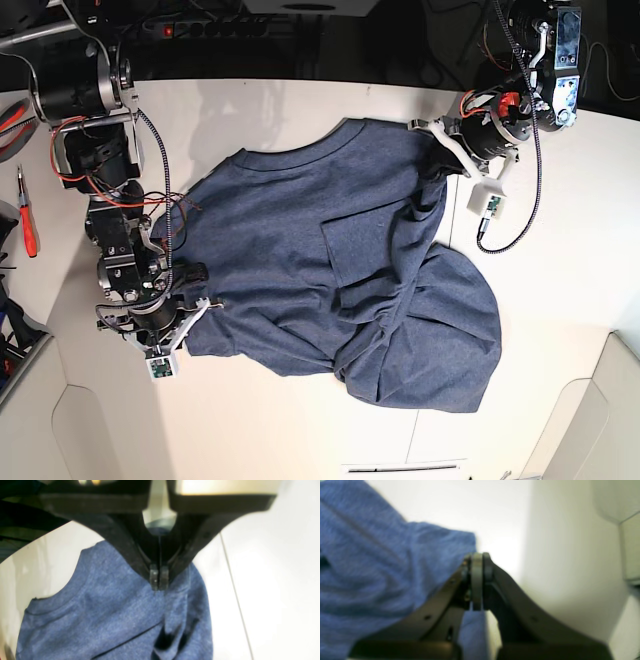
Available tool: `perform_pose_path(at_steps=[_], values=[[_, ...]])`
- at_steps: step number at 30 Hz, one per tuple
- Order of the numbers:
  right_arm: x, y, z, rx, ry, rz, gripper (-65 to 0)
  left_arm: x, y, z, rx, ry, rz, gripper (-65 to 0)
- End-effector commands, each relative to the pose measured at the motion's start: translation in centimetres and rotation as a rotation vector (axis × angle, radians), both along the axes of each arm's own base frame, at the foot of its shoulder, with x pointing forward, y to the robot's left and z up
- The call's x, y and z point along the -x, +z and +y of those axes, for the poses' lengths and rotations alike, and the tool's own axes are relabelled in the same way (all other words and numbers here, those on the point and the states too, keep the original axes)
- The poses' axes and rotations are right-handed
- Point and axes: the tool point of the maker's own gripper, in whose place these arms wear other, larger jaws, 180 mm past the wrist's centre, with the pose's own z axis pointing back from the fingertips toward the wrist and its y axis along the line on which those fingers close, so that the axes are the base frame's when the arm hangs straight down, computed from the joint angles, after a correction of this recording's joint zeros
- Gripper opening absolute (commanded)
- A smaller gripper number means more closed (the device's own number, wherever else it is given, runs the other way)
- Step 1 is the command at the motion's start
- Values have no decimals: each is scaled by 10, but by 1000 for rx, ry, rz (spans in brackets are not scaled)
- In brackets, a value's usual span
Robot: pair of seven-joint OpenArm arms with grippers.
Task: Layout the t-shirt on the table in an organized manner, then fold the t-shirt properly
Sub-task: 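Pull the held hem with the right gripper to flatten the shirt body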
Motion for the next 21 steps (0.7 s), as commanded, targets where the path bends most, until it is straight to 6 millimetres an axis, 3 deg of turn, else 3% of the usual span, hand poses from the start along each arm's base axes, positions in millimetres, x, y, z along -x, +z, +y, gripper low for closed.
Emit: perform_pose_path(at_steps=[1,5,8,11,16,21], values=[[-22,32,-8,17,-2,-86,-650,-7,8,1,2,-3,-35,-650],[-26,36,-12,-59,-38,-52,-650,-8,9,1,3,-1,-41,-650],[-5,12,16,-202,34,115,-650,-8,9,1,3,-1,-42,-650],[19,-13,24,-232,39,224,-650,-8,9,2,1,-1,-42,-650],[39,-37,2,-153,-60,243,-650,-7,9,2,0,-2,-39,-650],[43,-42,-8,-111,-92,195,-650,-7,9,1,1,-1,-39,-650]])
